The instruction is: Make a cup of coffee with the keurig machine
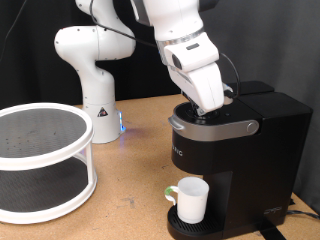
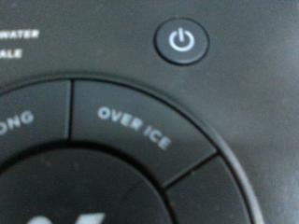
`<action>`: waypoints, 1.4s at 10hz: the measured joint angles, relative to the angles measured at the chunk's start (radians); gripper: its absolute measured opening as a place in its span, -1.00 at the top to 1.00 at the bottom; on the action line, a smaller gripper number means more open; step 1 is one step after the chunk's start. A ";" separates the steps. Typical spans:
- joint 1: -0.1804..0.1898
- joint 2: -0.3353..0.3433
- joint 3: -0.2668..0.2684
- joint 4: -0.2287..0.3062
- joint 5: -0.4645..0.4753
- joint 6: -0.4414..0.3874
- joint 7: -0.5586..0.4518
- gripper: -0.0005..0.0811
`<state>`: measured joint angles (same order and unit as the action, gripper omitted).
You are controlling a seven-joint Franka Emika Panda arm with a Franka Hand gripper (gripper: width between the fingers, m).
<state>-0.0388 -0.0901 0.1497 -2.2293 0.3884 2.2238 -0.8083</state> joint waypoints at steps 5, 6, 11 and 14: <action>-0.009 0.075 -0.030 0.112 0.037 -0.191 0.027 0.99; -0.009 0.081 -0.032 0.121 0.039 -0.202 0.027 0.99; -0.005 0.046 -0.027 0.052 0.091 -0.052 -0.052 0.99; -0.006 0.001 -0.033 -0.010 0.161 -0.009 -0.171 0.99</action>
<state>-0.0444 -0.0894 0.1171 -2.2397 0.5489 2.2149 -0.9794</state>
